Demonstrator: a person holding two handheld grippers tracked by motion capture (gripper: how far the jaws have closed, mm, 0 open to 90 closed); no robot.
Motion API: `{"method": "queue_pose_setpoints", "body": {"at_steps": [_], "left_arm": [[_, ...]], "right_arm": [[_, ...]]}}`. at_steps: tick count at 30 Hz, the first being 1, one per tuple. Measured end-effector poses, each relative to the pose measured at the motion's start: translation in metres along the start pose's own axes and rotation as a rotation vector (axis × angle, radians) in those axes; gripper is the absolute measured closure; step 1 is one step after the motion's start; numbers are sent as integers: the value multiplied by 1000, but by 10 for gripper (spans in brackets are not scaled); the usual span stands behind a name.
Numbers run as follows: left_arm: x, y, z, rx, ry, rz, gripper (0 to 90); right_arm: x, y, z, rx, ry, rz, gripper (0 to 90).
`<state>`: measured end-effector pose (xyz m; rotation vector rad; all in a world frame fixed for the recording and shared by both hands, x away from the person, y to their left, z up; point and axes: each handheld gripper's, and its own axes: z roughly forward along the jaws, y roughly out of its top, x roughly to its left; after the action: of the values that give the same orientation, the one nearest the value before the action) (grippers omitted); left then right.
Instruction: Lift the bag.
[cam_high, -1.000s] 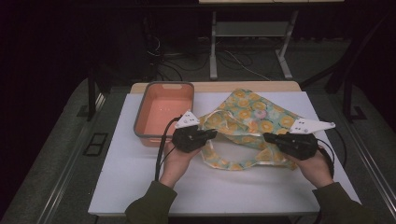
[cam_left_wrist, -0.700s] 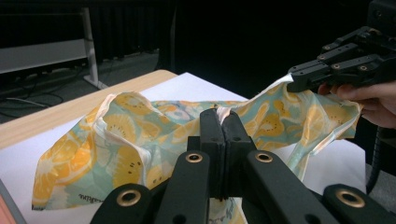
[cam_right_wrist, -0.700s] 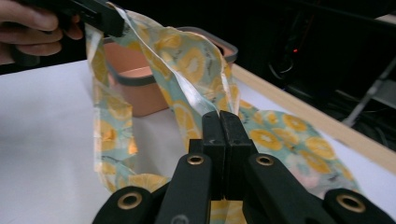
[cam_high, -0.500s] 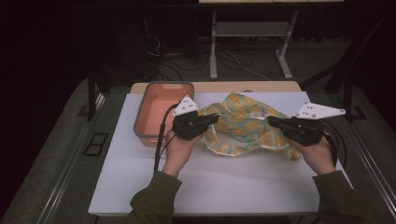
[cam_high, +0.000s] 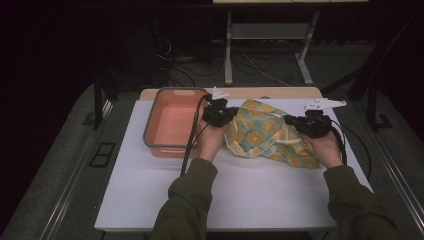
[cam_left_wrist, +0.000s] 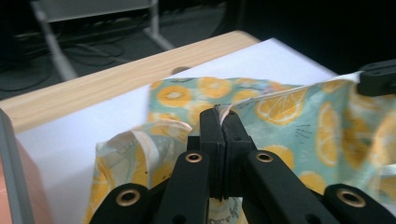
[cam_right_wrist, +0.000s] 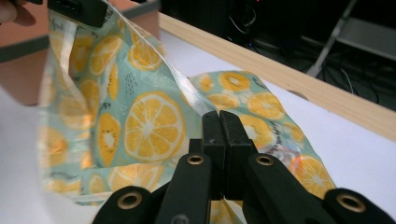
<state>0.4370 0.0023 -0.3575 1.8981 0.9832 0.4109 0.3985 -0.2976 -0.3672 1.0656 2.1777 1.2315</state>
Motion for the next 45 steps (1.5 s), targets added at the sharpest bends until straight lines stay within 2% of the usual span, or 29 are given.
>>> {"method": "queue_pose_setpoints", "body": {"at_steps": [3, 5, 8, 10, 13, 14, 16, 19, 21, 23, 25, 30, 33, 35, 37, 40, 45], "left_arm": [[2, 3, 15, 28, 14, -16, 890], [3, 2, 25, 63, 37, -6, 889], [6, -3, 35, 94, 52, -23, 874], [7, -4, 37, 107, 75, -20, 809], [7, -3, 32, 112, 82, -12, 654], [8, -2, 28, 104, 81, -11, 596], [9, 1, 20, 93, 50, -20, 486], [11, 3, 2, 54, 10, -5, 392], [11, 3, -11, 39, -27, 4, 327], [11, 1, -25, 17, -58, 25, 309], [9, -3, -39, 6, -93, 45, 285], [1, -22, -73, -7, -157, 116, 268], [-2, -38, -92, -12, -197, 138, 264], [-2, -52, -103, -16, -222, 134, 259], [-2, -66, -112, -4, -232, 140, 250], [-1, -87, -124, -6, -230, 149, 234], [6, -113, -141, -8, -231, 155, 185]], "right_arm": [[-12, -3, 11, 13, -7, 44, 897], [-18, -4, 16, 24, -13, 66, 897], [-22, -5, 26, 47, -28, 80, 897], [-24, -8, 33, 72, -36, 87, 897], [-27, -13, 41, 106, -44, 100, 883], [-29, -13, 41, 108, -38, 113, 835], [-31, -13, 37, 83, -25, 143, 691], [-32, -9, 24, 26, 29, 183, 534], [-29, -5, 14, 6, 61, 189, 470], [-23, -2, 4, -9, 71, 174, 420], [-15, 1, -5, -22, 98, 169, 396], [9, 2, -24, -35, 148, 94, 360], [25, -3, -34, -37, 184, 54, 339], [34, -8, -38, -29, 201, 21, 328], [42, -15, -42, -23, 206, -1, 316], [50, -28, -46, -30, 223, -9, 297], [66, -48, -51, -39, 211, -45, 268]]}}
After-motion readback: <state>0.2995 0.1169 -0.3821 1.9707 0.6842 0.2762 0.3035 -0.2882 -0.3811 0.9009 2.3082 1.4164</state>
